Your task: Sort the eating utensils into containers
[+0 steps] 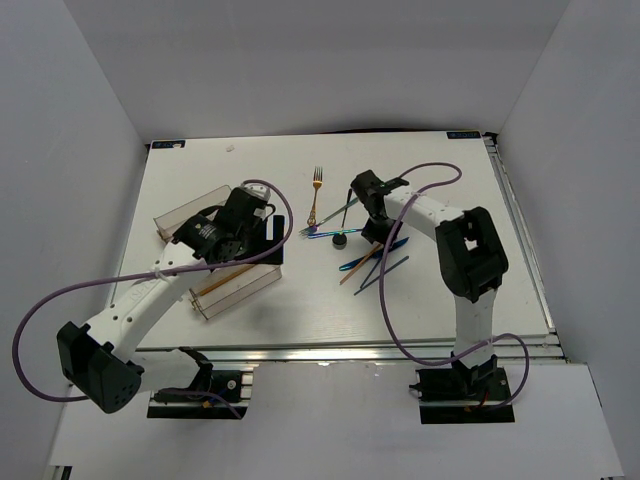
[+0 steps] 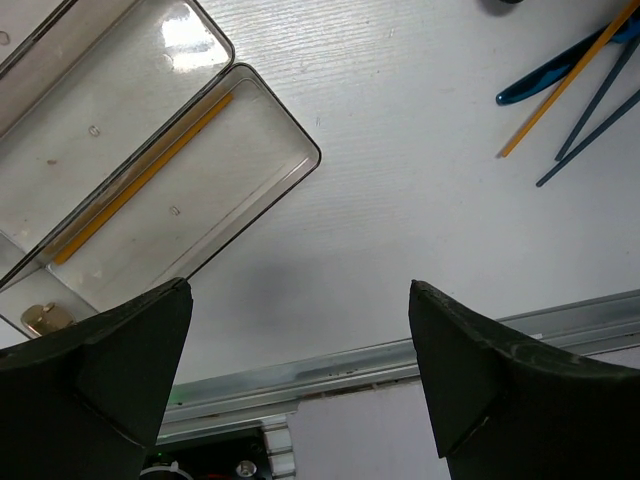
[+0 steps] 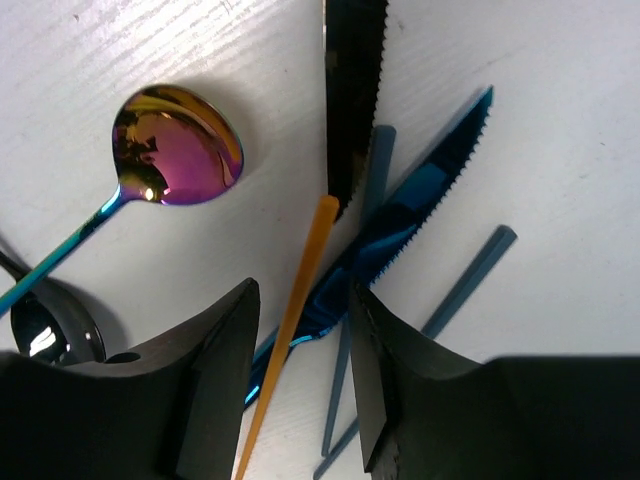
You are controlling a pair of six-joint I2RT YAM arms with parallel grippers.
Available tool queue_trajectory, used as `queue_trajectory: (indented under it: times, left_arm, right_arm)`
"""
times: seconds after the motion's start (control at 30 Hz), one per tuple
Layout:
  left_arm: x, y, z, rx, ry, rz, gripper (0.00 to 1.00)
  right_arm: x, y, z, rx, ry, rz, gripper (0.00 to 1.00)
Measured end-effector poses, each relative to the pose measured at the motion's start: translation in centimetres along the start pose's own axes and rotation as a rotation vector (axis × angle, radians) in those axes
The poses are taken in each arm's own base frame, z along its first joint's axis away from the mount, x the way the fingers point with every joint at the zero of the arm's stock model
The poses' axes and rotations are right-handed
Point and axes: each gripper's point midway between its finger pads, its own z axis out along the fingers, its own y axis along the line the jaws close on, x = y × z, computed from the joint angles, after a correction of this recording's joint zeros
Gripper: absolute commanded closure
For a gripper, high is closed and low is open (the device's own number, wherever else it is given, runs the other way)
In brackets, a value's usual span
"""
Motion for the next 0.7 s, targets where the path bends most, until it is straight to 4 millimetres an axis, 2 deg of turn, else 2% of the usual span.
queue_trajectory:
  times: [0.17, 0.27, 0.33, 0.47, 0.53, 0.7]
  left_arm:
    - [0.9, 0.3, 0.2, -0.002, 0.022, 0.019, 0.02]
    - [1.4, 0.5, 0.4, -0.009, 0.04, 0.03, 0.02]
    - [1.7, 0.6, 0.4, -0.011, 0.048, 0.038, 0.02]
    - [1.8, 0.7, 0.4, -0.011, 0.053, 0.049, 0.02]
    - [1.9, 0.8, 0.5, -0.013, 0.056, 0.054, 0.02]
    - [2.0, 0.8, 0.5, -0.014, 0.059, 0.064, 0.02]
  right_arm:
    - [0.2, 0.4, 1.3, 0.024, 0.011, -0.002, 0.54]
    - [0.0, 0.7, 1.4, 0.022, 0.006, 0.008, 0.55]
    - [-0.1, 0.9, 1.4, 0.02, 0.005, 0.014, 0.63]
    - [0.0, 1.2, 1.9, 0.022, 0.01, 0.023, 0.68]
    - [-0.1, 1.5, 1.9, 0.015, 0.012, 0.028, 0.75]
    - [-0.1, 1.6, 1.9, 0.016, 0.015, 0.043, 0.78]
